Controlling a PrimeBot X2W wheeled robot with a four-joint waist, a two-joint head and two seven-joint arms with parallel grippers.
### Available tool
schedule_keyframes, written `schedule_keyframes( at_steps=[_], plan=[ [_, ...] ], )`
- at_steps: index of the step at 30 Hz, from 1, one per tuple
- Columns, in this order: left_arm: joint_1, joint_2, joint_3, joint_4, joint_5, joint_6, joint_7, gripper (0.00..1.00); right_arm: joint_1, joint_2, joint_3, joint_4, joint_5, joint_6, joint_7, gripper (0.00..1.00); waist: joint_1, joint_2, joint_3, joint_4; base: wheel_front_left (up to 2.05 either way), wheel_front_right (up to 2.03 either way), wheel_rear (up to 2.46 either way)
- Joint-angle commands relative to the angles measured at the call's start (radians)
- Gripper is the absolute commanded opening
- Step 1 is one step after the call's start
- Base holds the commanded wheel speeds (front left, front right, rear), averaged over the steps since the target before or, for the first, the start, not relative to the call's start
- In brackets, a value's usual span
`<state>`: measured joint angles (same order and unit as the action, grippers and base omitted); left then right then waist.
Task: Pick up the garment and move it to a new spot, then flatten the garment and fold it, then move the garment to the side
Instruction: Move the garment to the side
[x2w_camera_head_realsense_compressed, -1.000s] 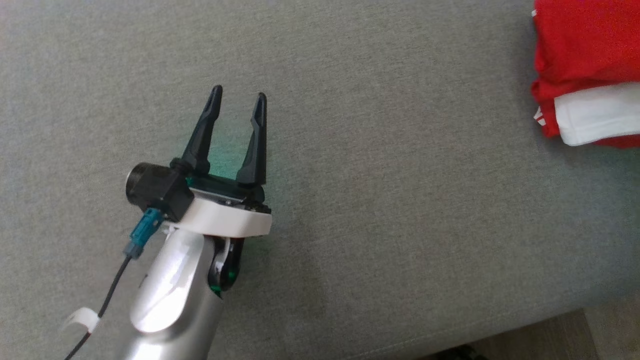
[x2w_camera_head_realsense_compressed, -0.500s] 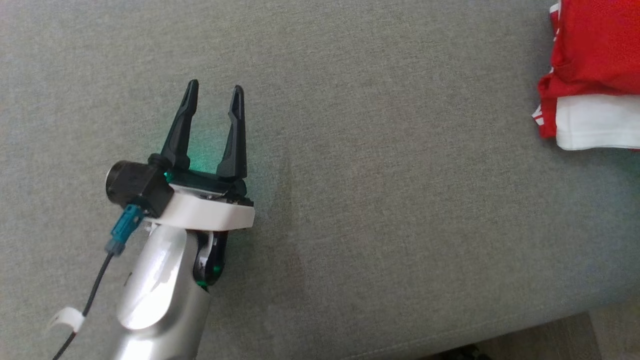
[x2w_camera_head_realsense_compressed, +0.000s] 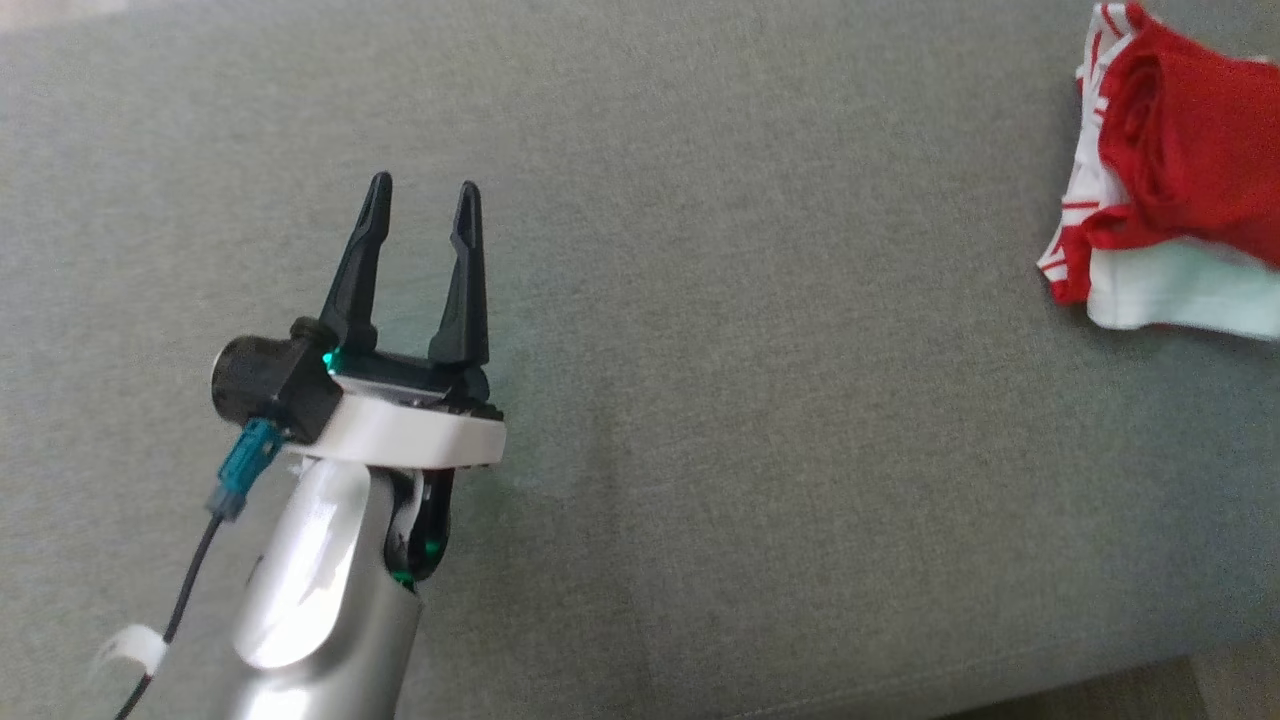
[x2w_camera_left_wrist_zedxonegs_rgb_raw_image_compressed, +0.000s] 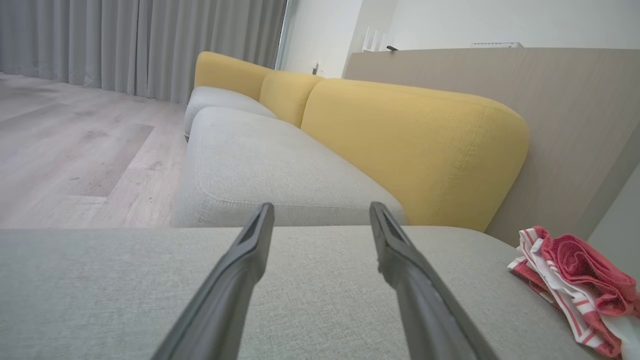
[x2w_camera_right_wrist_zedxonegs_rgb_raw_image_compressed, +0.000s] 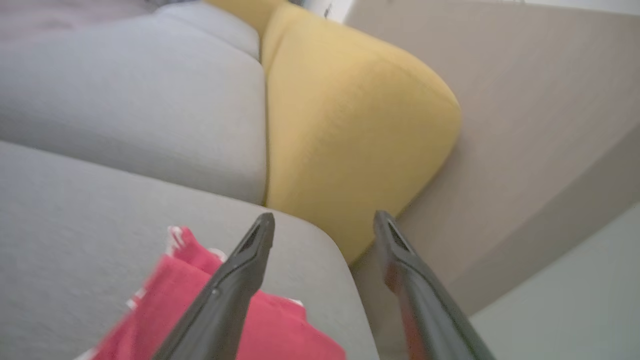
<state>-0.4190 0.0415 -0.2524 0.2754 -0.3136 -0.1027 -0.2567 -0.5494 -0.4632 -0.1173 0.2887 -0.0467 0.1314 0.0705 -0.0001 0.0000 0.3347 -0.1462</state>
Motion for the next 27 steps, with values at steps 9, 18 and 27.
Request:
schedule_keyframes(
  at_steps=[9, 18, 27],
  plan=[
    [0.067, 0.009, 0.065, -0.051, 0.007, 0.021, -0.005, 1.00, 0.048, 0.262, 0.024, -0.205, 0.098, -0.001, -0.072, 1.00, 0.0001, 0.0000, -0.144, 0.082, 0.00, 0.00, 0.00],
    [0.173, 0.009, 0.080, -0.068, 0.023, 0.028, -0.005, 1.00, 0.237, 0.409, 0.030, -0.140, 0.133, -0.001, -0.238, 1.00, 0.0001, 0.0000, -0.240, 0.121, 0.00, 0.00, 0.00],
    [0.251, 0.009, 0.097, -0.014, 0.030, 0.057, -0.005, 1.00, 0.379, 0.413, 0.118, -0.019, 0.262, -0.001, -0.328, 1.00, 0.0001, 0.0000, -0.270, 0.120, 0.00, 0.00, 0.00]
  ],
)
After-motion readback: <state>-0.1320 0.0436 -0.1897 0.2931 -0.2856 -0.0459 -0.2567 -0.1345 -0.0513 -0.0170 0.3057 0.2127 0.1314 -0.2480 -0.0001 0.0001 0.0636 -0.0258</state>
